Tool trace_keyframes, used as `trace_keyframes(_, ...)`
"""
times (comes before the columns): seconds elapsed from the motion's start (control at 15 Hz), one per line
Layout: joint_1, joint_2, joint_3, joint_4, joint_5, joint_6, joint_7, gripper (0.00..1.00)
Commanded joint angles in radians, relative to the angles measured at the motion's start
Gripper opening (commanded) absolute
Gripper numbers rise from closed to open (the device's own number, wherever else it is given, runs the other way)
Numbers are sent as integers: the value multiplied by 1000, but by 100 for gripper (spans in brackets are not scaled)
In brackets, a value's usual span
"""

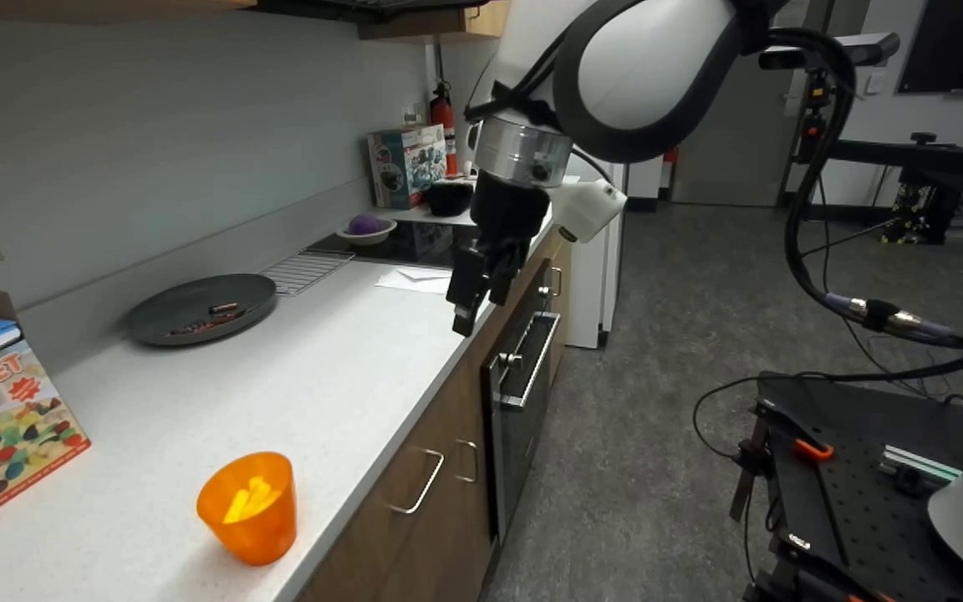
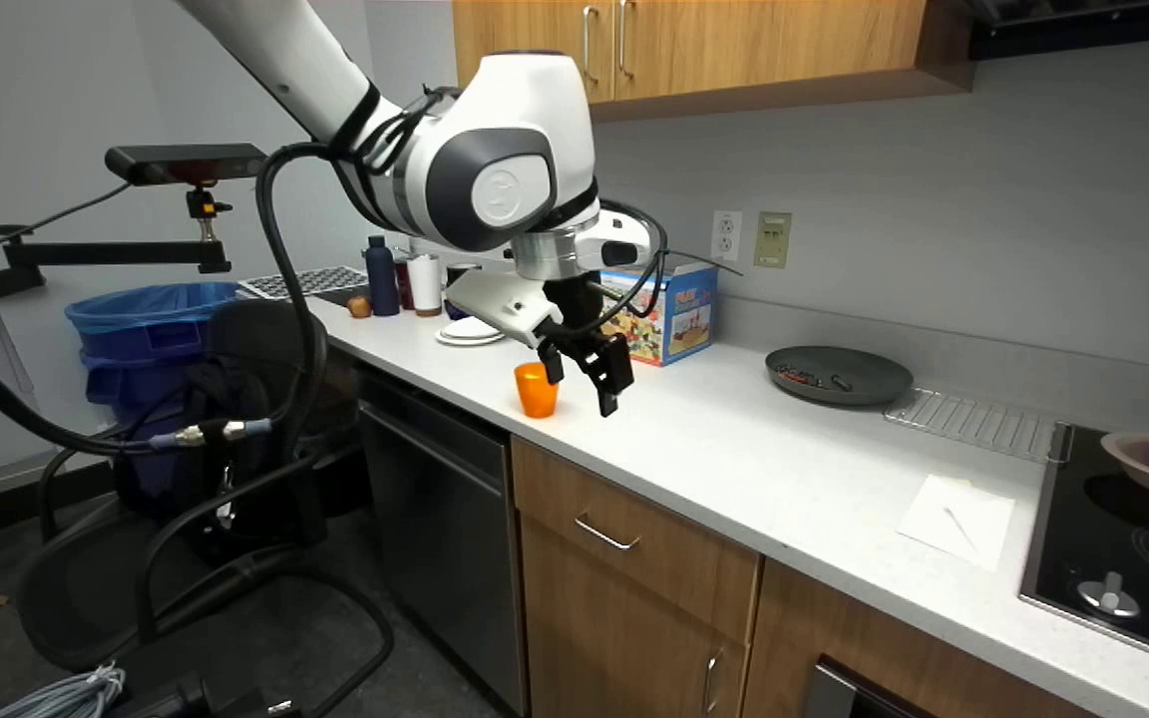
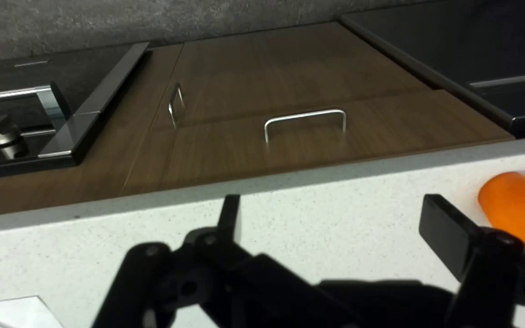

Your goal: Open the drawer, put the pineapple plush toy in the drawer then close the drawer

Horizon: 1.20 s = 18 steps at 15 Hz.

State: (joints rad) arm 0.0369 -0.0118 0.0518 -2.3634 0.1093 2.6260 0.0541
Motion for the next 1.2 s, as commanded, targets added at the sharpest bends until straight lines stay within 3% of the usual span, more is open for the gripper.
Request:
trace_keyframes(0.0, 12, -128, 8, -116, 6, -29, 54, 100)
trace_keyframes(0.27, 19, -204, 14, -200, 13, -22, 41, 100)
trace_keyframes(0.33, 12, -124, 11, -137, -2, -14, 44, 100)
trace_keyframes(1.13, 13, -168, 11, -180, -2, -14, 44, 100)
